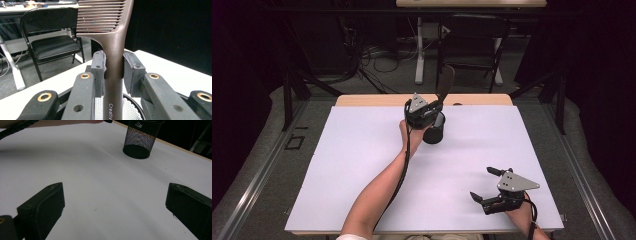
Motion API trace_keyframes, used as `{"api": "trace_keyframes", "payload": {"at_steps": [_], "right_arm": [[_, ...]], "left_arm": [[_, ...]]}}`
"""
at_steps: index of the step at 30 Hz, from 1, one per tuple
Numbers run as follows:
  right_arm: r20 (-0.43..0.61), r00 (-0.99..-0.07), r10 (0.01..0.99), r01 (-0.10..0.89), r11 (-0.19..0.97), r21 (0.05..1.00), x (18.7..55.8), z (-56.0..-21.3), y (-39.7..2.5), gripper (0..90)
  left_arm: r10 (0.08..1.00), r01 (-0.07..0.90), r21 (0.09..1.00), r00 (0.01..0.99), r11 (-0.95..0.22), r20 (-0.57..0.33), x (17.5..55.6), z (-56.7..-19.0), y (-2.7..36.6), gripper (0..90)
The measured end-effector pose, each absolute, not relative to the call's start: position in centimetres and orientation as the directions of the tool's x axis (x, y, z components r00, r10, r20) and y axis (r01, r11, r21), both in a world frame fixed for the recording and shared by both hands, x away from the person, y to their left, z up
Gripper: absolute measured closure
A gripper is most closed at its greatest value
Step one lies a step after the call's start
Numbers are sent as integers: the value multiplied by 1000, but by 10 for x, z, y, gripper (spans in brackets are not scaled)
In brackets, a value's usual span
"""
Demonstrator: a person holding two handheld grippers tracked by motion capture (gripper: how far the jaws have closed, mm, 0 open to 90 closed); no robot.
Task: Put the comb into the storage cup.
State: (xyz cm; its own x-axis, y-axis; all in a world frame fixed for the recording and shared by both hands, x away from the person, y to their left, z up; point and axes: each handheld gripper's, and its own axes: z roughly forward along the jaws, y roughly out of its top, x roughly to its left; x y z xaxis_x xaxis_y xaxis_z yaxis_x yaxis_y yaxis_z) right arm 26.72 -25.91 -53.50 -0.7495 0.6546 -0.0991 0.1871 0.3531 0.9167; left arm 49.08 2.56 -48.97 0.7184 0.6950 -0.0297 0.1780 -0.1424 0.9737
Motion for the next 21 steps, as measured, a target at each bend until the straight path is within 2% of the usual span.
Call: {"api": "trace_keyframes", "payload": {"at_steps": [21], "right_arm": [[-95, -749, 656, 190, 350, 917, 267, -535, -259, 19]], "left_arm": [[689, 221, 956, 724, -193, -29, 492, -495, 27, 724]]}}
